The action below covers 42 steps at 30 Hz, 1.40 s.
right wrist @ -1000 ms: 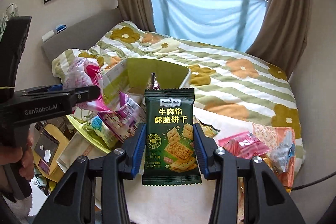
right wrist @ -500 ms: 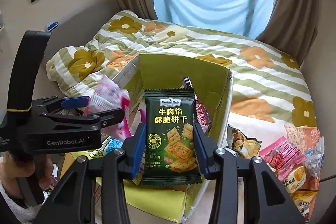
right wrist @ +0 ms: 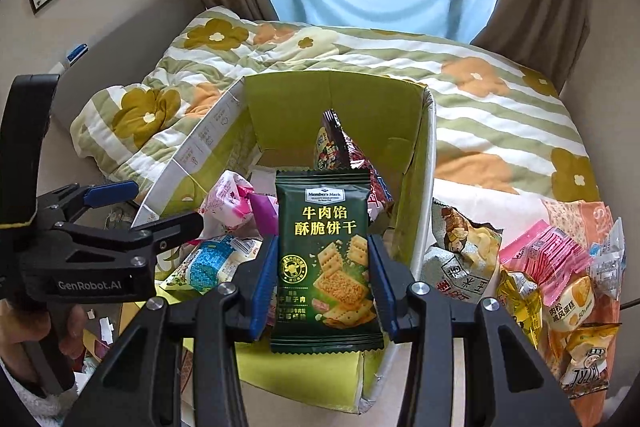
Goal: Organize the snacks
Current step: 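Open both tools to drop the pink-white bag and green packet into the box, then grasp the gold foil bag with left tool while right tool grasps the yellow and brown chip bags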
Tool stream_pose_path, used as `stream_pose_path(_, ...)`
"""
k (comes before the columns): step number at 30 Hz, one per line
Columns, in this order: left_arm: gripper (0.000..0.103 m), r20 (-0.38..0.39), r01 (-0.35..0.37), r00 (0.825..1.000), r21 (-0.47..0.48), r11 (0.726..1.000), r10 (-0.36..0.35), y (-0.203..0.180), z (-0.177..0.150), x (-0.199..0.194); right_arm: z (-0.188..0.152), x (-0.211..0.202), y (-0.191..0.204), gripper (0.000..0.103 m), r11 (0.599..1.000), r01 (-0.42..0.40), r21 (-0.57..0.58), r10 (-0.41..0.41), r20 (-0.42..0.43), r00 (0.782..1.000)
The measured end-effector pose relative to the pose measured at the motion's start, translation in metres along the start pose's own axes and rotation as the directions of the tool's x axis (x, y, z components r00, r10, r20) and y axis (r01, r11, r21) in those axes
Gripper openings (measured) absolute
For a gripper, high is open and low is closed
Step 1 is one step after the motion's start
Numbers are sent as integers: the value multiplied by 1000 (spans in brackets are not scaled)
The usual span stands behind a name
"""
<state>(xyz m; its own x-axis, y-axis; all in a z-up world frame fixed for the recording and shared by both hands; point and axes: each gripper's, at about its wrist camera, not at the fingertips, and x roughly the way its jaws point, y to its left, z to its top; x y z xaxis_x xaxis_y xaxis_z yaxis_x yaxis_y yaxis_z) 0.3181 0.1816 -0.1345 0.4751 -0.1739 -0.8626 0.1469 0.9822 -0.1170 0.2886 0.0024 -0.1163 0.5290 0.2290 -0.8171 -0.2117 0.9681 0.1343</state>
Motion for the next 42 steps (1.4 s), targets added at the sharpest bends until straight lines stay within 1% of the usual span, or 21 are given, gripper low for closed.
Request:
stream_pose_path(5,102,42,-22,999,9,1000,22,-1,-3,-12,0,-2,-2,40,1000,4,13,-4,2,1000)
stream_pose_path(7,102,46,-17,999,3,1000,16,0,-4,-15,-1,-2,-1,44,1000,-3,17,3,4,1000)
stream_pose_path(8,102,44,-15,999,2,1000,15,1,-5,-15,-2,-3,-1,52,1000,5,20,-5,12,1000)
stream_pose_path(9,102,42,-13,999,2,1000,13,1,-6,-16,-3,-4,-1,65,1000,5,24,-5,19,1000)
stream_pose_path(10,102,42,-14,999,3,1000,13,2,-7,-17,-3,-5,-1,73,1000,-2,30,1,22,1000)
stream_pose_path(11,102,41,-19,999,3,1000,19,2,-8,-17,-3,-6,-2,86,999,-7,40,6,26,1000)
stream_pose_path(12,102,41,-25,999,3,1000,25,3,-8,-19,-4,-7,-2,88,999,-10,46,8,31,999)
stream_pose_path(18,102,63,-18,998,19,1000,17,3,-13,-24,-10,-15,4,89,999,-7,43,5,55,998)
stream_pose_path(27,102,65,8,998,39,999,-11,-1,-21,-28,-21,-28,8,88,998,16,53,-20,82,996)
stream_pose_path(32,102,85,-8,996,43,999,4,-10,-23,-36,-25,-38,2,89,999,11,47,-16,105,994)
stream_pose_path(35,102,105,-8,994,34,999,4,-20,-23,-43,-29,-46,-7,88,999,6,43,-11,122,992)
stream_pose_path(38,102,122,-6,992,29,1000,3,-39,-23,-49,-35,-59,-24,89,999,7,38,-12,140,990)
stream_pose_path(42,102,133,3,991,41,999,-9,-78,-28,-54,-47,-79,-55,89,999,14,52,-22,153,988)
